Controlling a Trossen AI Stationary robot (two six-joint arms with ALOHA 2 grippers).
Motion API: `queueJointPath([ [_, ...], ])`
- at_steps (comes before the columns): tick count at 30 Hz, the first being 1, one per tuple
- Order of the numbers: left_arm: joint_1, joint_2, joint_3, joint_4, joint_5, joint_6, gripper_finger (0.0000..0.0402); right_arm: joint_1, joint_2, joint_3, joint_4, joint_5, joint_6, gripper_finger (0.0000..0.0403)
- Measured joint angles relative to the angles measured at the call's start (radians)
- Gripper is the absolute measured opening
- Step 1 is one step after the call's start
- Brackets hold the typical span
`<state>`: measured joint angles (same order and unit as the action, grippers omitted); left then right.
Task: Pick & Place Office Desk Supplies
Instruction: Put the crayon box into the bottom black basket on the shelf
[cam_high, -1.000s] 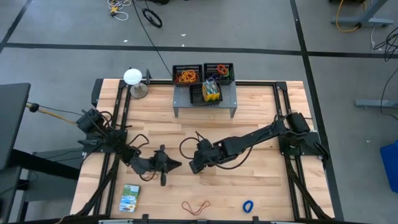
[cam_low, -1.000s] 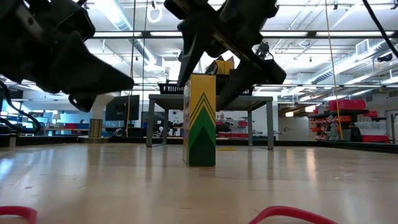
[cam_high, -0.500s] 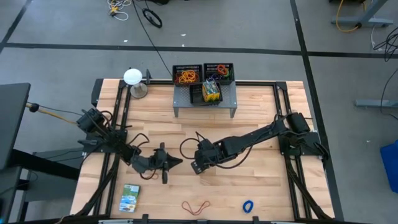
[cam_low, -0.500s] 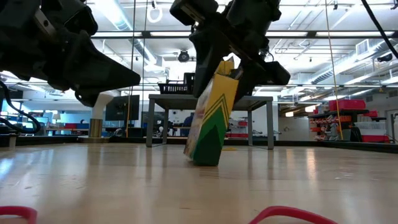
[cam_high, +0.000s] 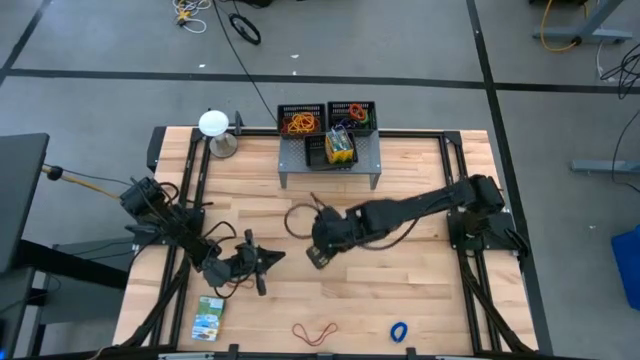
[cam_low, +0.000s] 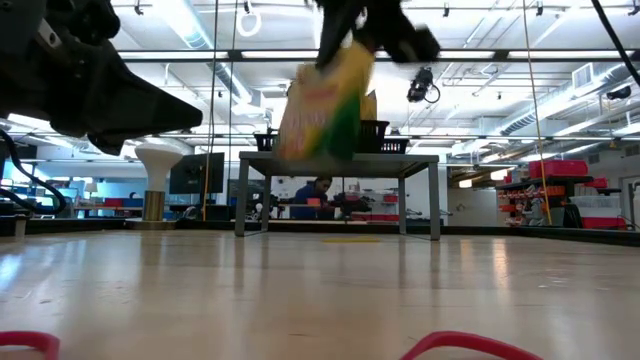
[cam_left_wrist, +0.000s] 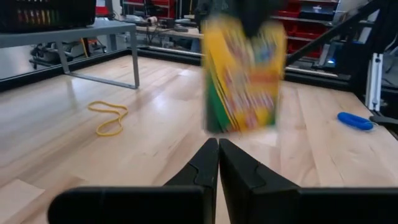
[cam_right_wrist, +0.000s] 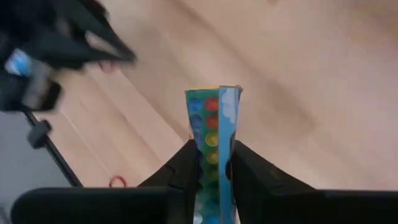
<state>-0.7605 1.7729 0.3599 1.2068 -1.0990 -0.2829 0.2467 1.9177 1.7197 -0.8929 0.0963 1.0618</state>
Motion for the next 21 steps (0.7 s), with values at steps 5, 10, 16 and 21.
queueJointPath([
  [5, 0.001, 0.0, 0.0, 0.0, 0.0, -0.002, 0.0021, -0.064, 0.001, 0.223, -0.21, 0.071, -0.096, 0.0081],
  [10, 0.001, 0.0, 0.0, 0.0, 0.0, -0.004, 0.0021, -0.172, -0.001, 0.395, -0.312, 0.152, -0.185, 0.0083],
  [16, 0.001, 0.0, 0.0, 0.0, 0.002, -0.016, 0.0021, -0.315, -0.001, 0.49, -0.313, 0.166, -0.275, 0.0084],
  [21, 0.001, 0.0, 0.0, 0.0, 0.003, -0.019, 0.0021, -0.425, 0.001, 0.495, -0.281, 0.166, -0.325, 0.0084],
])
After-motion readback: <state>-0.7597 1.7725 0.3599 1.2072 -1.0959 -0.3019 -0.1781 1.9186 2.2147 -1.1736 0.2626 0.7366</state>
